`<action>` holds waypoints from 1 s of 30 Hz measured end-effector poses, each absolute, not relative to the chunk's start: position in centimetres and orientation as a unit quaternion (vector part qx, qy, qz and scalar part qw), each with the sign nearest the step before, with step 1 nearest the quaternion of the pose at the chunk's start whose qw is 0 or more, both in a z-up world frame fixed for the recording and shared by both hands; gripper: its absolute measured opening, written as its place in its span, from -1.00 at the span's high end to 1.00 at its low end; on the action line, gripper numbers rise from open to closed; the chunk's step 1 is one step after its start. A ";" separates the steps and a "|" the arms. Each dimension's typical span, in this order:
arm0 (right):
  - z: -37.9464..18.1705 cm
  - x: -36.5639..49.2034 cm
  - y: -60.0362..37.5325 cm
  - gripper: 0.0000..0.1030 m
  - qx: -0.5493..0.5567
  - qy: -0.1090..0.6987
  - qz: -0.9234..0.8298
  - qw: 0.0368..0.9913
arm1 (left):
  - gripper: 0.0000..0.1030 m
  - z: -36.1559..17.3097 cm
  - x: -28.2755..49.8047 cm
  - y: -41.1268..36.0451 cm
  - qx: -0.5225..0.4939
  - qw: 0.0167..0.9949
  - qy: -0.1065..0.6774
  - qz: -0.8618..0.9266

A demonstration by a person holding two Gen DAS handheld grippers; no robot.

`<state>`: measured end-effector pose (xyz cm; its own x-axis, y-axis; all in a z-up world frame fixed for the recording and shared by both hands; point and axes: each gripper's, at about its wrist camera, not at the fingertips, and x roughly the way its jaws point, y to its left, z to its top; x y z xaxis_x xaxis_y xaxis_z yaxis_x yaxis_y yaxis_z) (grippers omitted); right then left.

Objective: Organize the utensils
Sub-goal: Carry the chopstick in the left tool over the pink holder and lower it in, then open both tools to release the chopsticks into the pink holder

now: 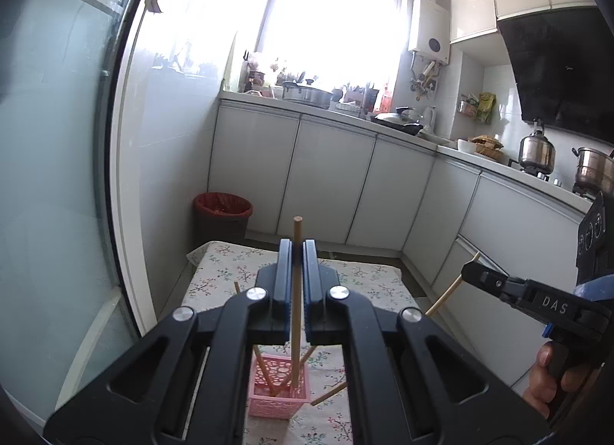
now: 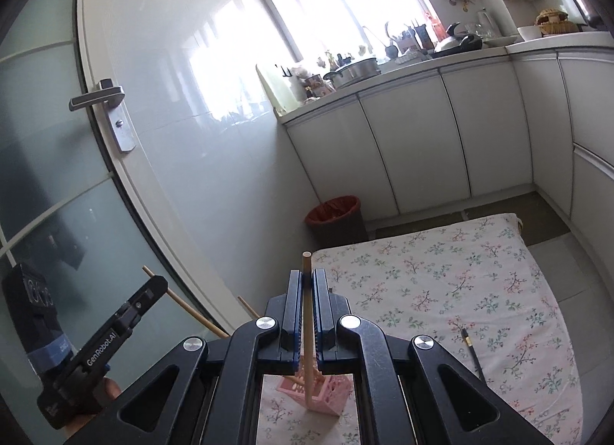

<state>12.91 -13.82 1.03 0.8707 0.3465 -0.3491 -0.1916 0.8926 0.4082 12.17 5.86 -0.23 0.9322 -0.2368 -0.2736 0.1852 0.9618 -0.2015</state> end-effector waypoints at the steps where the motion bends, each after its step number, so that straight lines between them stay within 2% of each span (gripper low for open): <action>1: 0.9 13.2 -13.9 0.90 0.187 0.210 0.141 0.949 | 0.90 -0.5 12.4 5.8 -0.084 0.979 0.152 -0.104; 18: -4.8 18.6 -11.8 0.90 0.206 0.261 0.146 0.932 | 0.90 -5.8 17.3 4.5 -0.046 0.960 0.262 -0.085; 27: -7.2 20.1 -11.5 0.87 0.214 0.295 0.141 0.921 | 0.89 -6.5 17.9 4.6 -0.056 0.956 0.272 -0.099; 28: -7.4 20.3 -11.7 0.87 0.220 0.298 0.141 0.918 | 0.85 -6.6 18.0 4.6 -0.059 0.956 0.269 -0.098; 30: -7.9 20.6 -12.2 0.78 0.234 0.304 0.141 0.913 | 0.58 -6.7 18.1 4.7 -0.061 0.957 0.268 -0.091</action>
<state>20.57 -12.20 -7.92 0.7757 0.4001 -0.4881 -0.1155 0.8503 0.5135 18.07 4.65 -6.66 0.8401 -0.2062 -0.5017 0.1411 0.9761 -0.1651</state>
